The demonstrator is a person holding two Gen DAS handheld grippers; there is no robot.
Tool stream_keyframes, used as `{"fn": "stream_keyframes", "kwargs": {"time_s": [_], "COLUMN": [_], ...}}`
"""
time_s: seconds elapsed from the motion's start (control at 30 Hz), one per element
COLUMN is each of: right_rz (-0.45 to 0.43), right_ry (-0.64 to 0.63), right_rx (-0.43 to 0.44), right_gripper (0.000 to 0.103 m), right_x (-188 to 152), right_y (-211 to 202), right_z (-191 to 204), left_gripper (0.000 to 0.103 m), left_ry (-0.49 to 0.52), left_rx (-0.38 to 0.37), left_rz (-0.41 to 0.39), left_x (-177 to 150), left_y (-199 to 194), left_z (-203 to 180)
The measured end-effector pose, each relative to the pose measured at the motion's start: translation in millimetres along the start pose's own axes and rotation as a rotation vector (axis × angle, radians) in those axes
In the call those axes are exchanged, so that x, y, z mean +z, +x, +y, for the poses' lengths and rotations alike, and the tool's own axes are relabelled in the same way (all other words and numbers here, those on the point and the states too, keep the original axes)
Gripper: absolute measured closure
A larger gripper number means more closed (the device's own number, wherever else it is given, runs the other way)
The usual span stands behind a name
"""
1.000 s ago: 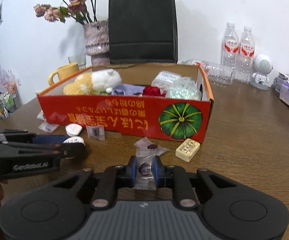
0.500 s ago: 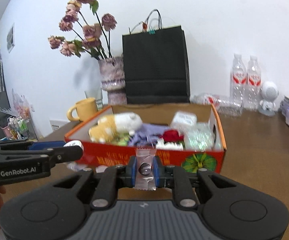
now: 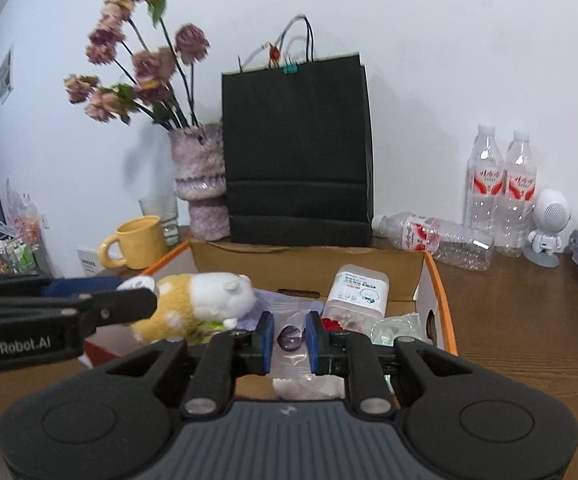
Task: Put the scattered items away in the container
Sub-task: 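Carry the tin and clear packet over the box and open both tools, then pull both tools back toward the beige soap bar and another clear packet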
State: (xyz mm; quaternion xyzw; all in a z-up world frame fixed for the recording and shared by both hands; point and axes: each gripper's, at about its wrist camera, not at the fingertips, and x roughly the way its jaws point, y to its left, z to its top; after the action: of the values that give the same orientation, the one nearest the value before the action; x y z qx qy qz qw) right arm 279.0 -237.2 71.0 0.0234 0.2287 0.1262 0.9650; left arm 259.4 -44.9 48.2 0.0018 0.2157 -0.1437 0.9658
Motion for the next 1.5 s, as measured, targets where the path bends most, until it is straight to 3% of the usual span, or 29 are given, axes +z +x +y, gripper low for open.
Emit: {"fn": "stream_keyframes", "kwargs": {"time_s": [0.4, 0.5, 0.53, 0.57, 0.7, 0.77, 0.8, 1.03, 1.2, 1.5], "right_rz": [0.11, 0.131, 0.138, 0.147, 0.14, 0.12, 0.107, 0.045, 0.015, 0.024], "right_ry": [-0.024, -0.02, -0.016, -0.014, -0.01, -0.015, -0.021, -0.059, -0.048, -0.056], "right_rx": [0.015, 0.026, 0.03, 0.033, 0.036, 0.035, 0.032, 0.02, -0.011, -0.071], "right_gripper": [0.087, 0.084, 0.075, 0.066, 0.054, 0.04, 0.038, 0.028, 0.028, 0.028], "right_x": [-4.8, -4.4, -4.8, -5.2, -4.6, -2.2, -1.5, 0.7, -6.0, -37.4], "right_y": [70.2, 80.0, 82.4, 84.3, 78.6, 71.9, 68.4, 35.0, 0.9, -52.8], "right_z": [-14.5, -17.4, -18.6, -19.5, -20.8, -18.8, -17.3, -7.6, -14.8, -28.8], "left_gripper": [0.062, 0.06, 0.057, 0.056, 0.041, 0.035, 0.03, 0.019, 0.017, 0.017], "left_ry": [-0.019, -0.017, -0.023, -0.03, -0.047, -0.045, -0.043, -0.046, -0.083, -0.095], "left_rx": [-0.052, -0.066, -0.068, -0.07, -0.053, -0.041, -0.035, -0.026, 0.024, 0.124], "left_rz": [0.078, 0.104, 0.105, 0.098, 0.053, 0.036, 0.032, -0.015, -0.057, 0.011], "left_x": [-7.8, -9.4, -8.9, -8.1, -0.7, 1.6, 1.6, 1.1, -7.7, -47.9], "left_y": [75.1, 81.3, 80.7, 78.3, 65.4, 60.2, 57.8, 25.0, -12.4, -65.0], "left_z": [12.9, 15.2, 17.1, 19.5, 25.5, 25.3, 24.4, 23.3, 38.5, 64.6]}}
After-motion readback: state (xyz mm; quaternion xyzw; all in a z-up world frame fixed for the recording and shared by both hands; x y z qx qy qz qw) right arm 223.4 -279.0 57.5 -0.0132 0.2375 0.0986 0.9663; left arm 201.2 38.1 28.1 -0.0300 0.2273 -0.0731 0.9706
